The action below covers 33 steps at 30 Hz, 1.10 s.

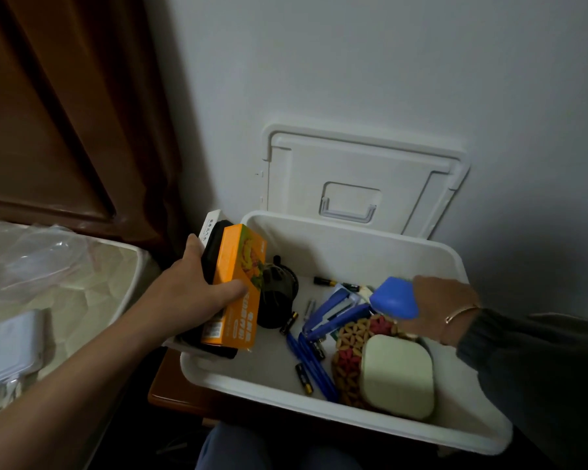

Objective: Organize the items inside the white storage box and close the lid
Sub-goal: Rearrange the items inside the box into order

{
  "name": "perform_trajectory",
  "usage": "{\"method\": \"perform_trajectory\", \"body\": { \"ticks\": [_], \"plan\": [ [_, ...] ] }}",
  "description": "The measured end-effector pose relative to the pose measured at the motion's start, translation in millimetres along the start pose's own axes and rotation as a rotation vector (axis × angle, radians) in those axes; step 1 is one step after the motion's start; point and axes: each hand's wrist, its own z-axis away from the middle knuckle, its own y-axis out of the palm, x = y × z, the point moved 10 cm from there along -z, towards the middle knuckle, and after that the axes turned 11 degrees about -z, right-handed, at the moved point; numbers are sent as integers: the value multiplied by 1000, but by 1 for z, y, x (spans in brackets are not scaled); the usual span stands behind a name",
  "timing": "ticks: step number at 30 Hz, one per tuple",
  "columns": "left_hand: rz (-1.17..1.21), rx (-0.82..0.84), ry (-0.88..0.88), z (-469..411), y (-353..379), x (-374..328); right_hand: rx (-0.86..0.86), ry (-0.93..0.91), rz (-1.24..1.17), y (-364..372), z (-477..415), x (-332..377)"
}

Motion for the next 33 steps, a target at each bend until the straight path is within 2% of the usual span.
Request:
{"method": "perform_trajectory", "body": {
  "ticks": [3,5,7,10,15,18,20,22,24,26,29,33],
  "plan": [
    [23,-4,-9,-1,-2,3,225,7,196,48,11,2],
    [36,-7,-5,-2,-2,4,312,54,254,70,6,1],
    [44,-6,1,-2,-1,4,332,139,324,73,-1,-4],
    [52,-13,-3,-3,-1,6,365,155,335,76,-22,-8],
    [60,1,1,-4,0,9,251,180,332,62,-37,7],
    [77,5,2,-5,0,11,52,-73,343,48,-29,68],
    [90,5,-2,-5,-1,13,-51,-405,195,52,-16,126],
    [78,0,-8,-3,-1,13,-16,-787,103,74,9,179],
    [54,-16,-6,0,-2,11,43,-1036,181,108,25,207],
    [10,-22,3,4,-1,5,101,-1093,216,140,24,215],
    [-110,-3,44,11,4,-11,155,-991,232,163,5,207],
    [-304,45,111,18,22,-40,115,-925,146,159,-10,187]
  ]
}}
